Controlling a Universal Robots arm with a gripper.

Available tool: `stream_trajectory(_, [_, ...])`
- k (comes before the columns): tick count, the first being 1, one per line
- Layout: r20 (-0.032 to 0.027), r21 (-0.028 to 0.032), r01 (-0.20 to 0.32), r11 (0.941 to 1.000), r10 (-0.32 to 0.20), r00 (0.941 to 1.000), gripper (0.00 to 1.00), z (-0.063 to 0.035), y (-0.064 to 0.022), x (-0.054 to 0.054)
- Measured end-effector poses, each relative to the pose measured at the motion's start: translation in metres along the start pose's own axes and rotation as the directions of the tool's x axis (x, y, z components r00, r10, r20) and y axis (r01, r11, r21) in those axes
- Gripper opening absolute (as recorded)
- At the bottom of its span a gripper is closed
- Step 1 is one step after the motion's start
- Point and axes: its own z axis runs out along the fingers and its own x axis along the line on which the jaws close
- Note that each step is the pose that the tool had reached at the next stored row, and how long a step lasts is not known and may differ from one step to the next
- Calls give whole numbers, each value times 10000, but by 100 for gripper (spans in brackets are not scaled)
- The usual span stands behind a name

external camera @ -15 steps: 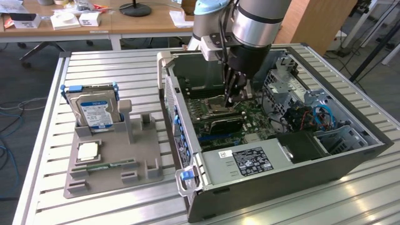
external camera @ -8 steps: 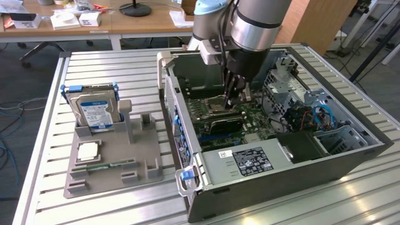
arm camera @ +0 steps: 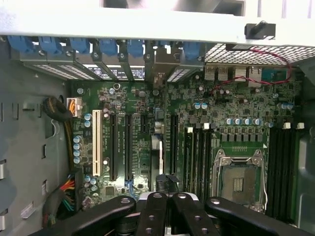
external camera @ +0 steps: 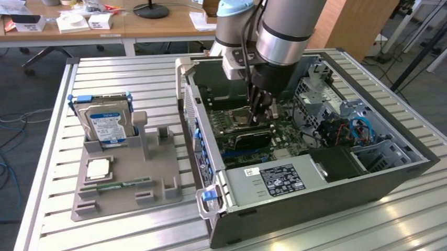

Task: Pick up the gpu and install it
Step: 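Press down on the gpu until it lock into place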

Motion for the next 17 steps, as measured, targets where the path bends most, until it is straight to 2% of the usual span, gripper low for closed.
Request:
stream_trajectory(8, [0, -3, 0, 10000, 0, 10000, 10, 135, 0, 8])
stream_trajectory(13, [-2, -4, 0, 10000, 0, 10000, 10, 136, 0, 9])
stream_trajectory(17, [1, -2, 0, 10000, 0, 10000, 10, 146, 36, 8])
